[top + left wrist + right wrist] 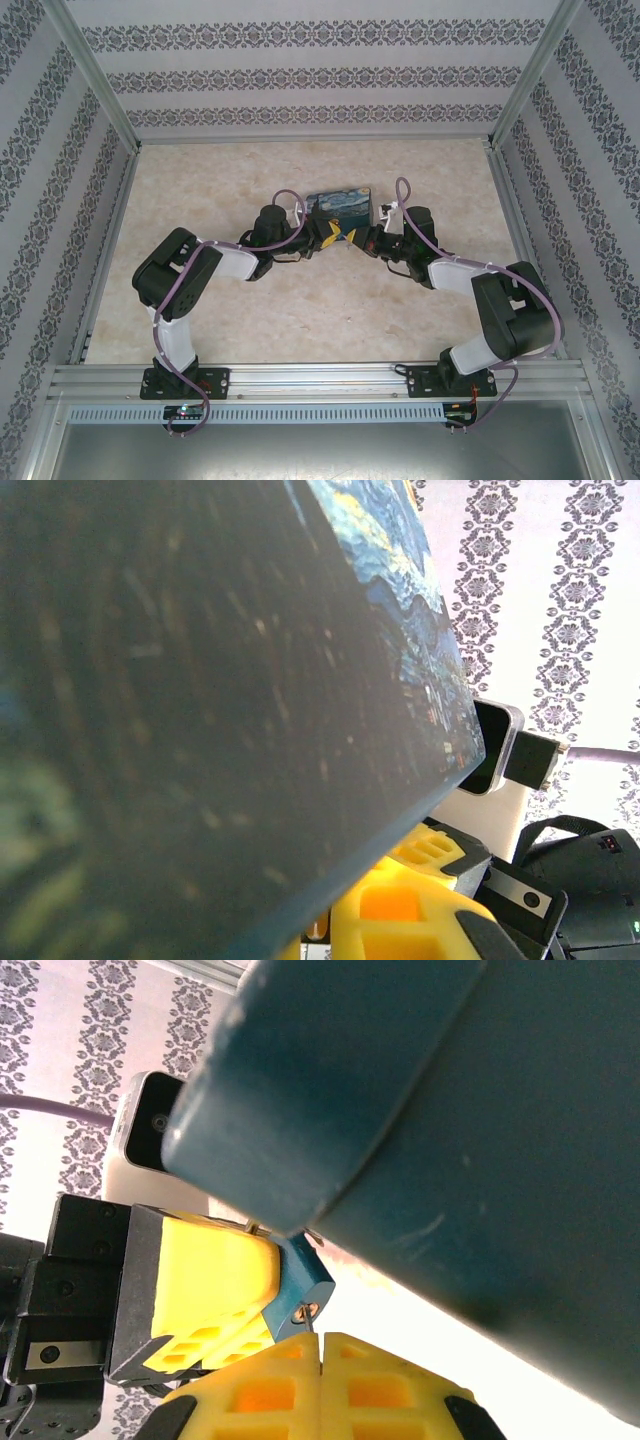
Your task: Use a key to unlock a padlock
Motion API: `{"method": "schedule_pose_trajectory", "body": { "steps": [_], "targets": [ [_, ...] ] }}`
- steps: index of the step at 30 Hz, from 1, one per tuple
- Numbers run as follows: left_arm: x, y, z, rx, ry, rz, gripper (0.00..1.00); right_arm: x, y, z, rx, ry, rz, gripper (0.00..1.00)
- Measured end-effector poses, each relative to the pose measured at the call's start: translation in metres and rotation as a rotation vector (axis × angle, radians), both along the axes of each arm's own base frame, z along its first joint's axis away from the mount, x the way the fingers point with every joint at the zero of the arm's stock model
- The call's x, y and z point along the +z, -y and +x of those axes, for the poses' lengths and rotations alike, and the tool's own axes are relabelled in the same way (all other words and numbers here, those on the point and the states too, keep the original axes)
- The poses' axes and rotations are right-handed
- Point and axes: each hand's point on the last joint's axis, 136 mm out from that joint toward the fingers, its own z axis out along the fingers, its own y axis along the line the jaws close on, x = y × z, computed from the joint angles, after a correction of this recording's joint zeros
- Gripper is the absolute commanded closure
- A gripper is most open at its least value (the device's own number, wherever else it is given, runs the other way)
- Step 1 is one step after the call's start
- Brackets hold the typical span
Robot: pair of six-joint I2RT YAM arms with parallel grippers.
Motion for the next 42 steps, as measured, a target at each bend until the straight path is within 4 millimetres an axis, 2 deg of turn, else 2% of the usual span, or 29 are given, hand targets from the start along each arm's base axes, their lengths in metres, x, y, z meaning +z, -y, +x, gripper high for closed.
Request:
{"method": "schedule_pose_trajectory", "body": {
  "steps": [13,25,33,42],
  "targets": [
    [-0.002,-0.004,0.008,0.045,0.004,0.009,1.00,-0.002,-0.006,0.010,-0.049,-0.088,0.131,1.00],
    [0.009,-0.010,0.022,0.131,-0.011,-0.056,1.00,0.004,-0.010,0.025,-0.099,-0.150,0.280,1.00],
    [0.009,-0.010,0.023,0.137,-0.018,-0.066,1.00,0.004,-0.011,0.026,-0.103,-0.163,0.292,1.00],
    [0.007,-0.011,0.023,0.133,-0.001,-0.049,1.00,0.003,-0.006,0.038,-0.076,-0.159,0.245,1.00]
  ]
}}
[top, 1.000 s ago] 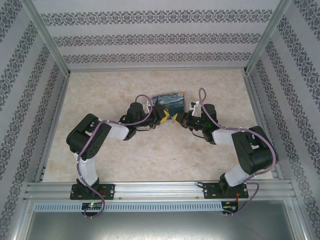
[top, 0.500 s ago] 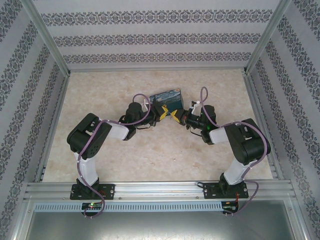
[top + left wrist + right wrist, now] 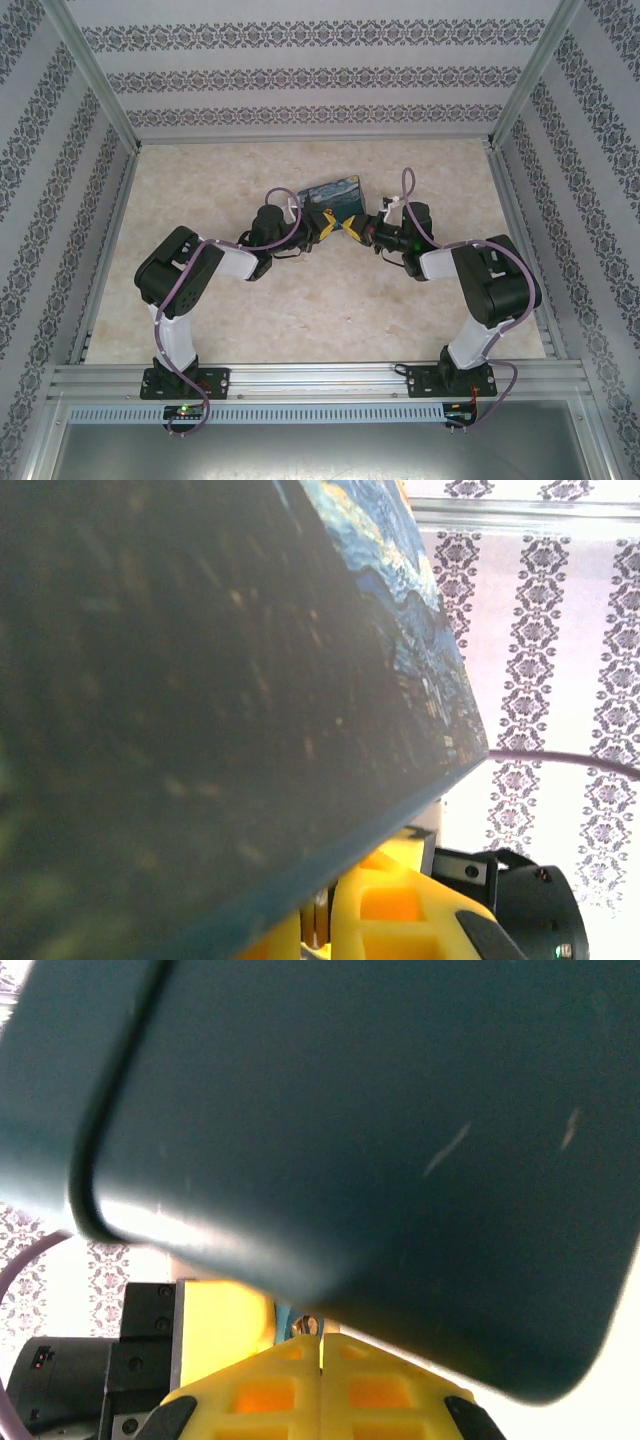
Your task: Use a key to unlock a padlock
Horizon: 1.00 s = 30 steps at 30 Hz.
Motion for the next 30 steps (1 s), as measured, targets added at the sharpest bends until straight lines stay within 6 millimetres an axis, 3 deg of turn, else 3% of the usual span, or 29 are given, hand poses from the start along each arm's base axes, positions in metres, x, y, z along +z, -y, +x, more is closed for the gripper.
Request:
{"method": "schedule_pose_trajectory", "body": {
  "steps": [16,30],
  "targets": [
    [-0.007,0.003,-0.007,-0.039,-0.022,0.017,1.00,-0.010,0.003,0.005,0.005,0.001,-0.028,1.00],
    [-0.004,-0.002,0.002,0.022,-0.030,-0.002,1.00,-0.009,-0.011,0.015,-0.033,-0.039,0.108,1.00]
  ]
}}
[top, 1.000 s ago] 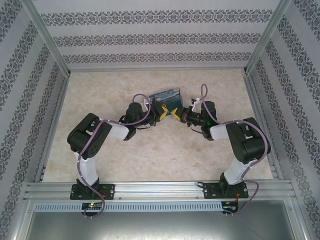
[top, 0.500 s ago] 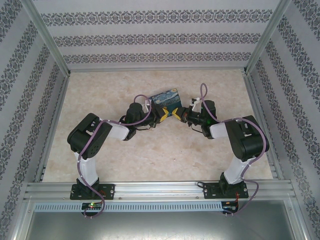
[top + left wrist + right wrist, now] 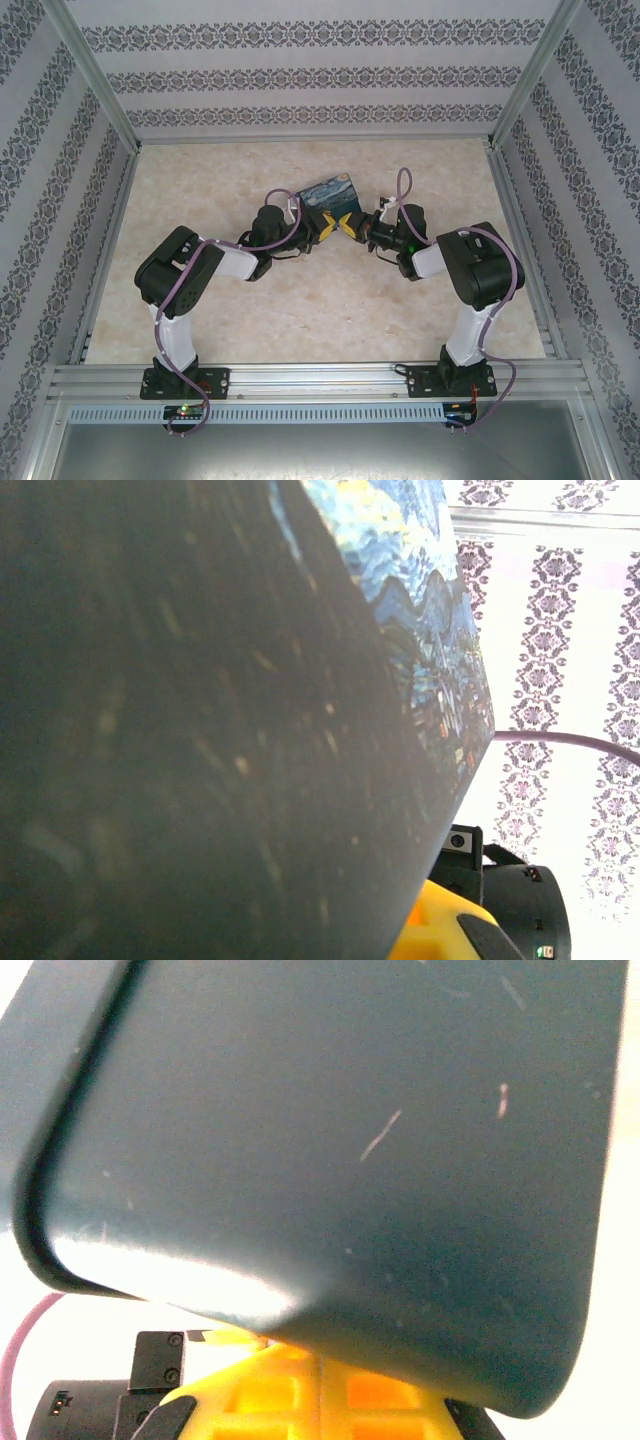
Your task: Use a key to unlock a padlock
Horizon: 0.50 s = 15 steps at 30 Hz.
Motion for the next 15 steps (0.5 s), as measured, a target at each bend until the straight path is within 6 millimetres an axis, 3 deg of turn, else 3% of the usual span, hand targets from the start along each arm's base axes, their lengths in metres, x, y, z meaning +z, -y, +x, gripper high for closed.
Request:
{"method": "schedule_pose_trajectory", "body": {
  "steps": [15],
  "targets": [
    [0.0002,-0.0016,0.0020,0.014,0.016,0.002,1.00,0.0021,-0.0027,0.0025,-0.009,-0.008,0.005,1.00]
  ]
}}
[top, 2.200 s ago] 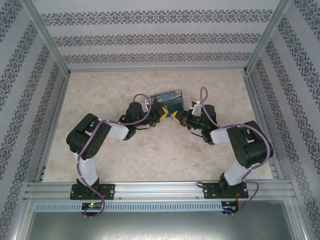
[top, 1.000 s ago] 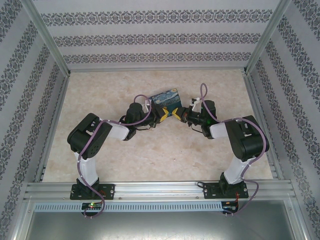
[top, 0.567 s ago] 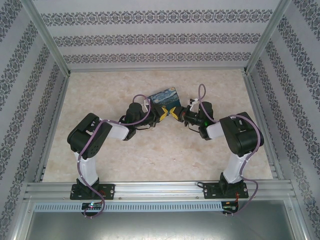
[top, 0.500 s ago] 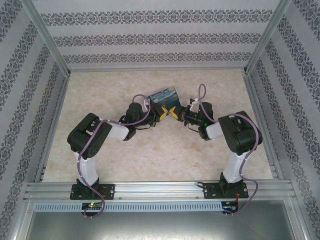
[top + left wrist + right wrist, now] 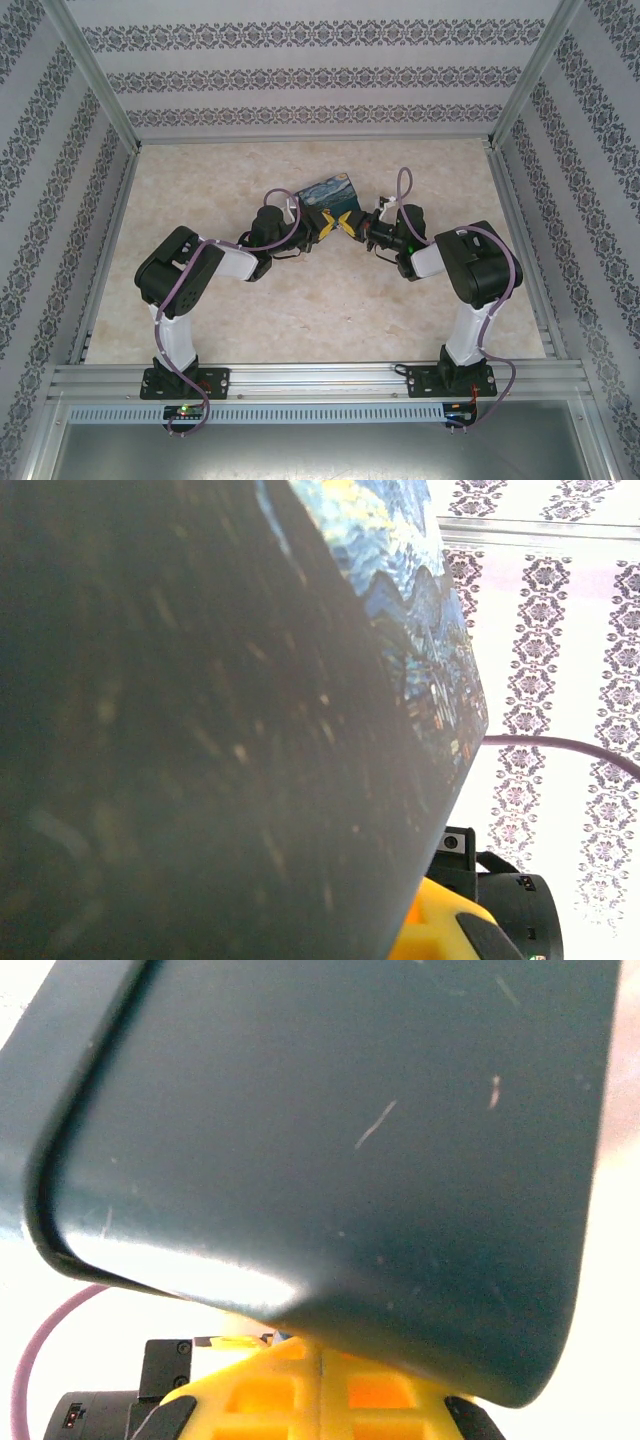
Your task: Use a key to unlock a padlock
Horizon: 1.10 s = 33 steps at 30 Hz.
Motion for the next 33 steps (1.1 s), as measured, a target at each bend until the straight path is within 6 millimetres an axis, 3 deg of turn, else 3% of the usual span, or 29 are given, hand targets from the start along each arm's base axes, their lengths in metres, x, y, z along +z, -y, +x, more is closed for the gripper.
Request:
{"method": "schedule_pose_trajectory", "body": {
  "steps": [1,6,18,27,33],
  "targets": [
    [-0.001,-0.001,0.000,0.004,0.001,0.004,1.00,-0.001,-0.001,0.000,-0.001,-0.004,-0.004,0.98],
    [-0.015,0.000,-0.002,-0.002,-0.002,0.032,1.00,-0.010,-0.003,-0.001,-0.002,-0.023,-0.035,0.69],
    [-0.037,0.012,-0.026,-0.103,0.007,0.117,1.00,-0.020,0.002,-0.032,0.039,-0.014,-0.111,0.30],
    [-0.049,0.013,-0.034,-0.162,0.002,0.177,1.00,-0.047,0.023,-0.063,0.056,-0.045,-0.220,0.27],
    [-0.052,0.015,-0.035,-0.196,0.006,0.210,1.00,-0.040,0.031,-0.079,0.097,0.023,-0.388,0.33]
  ]
}}
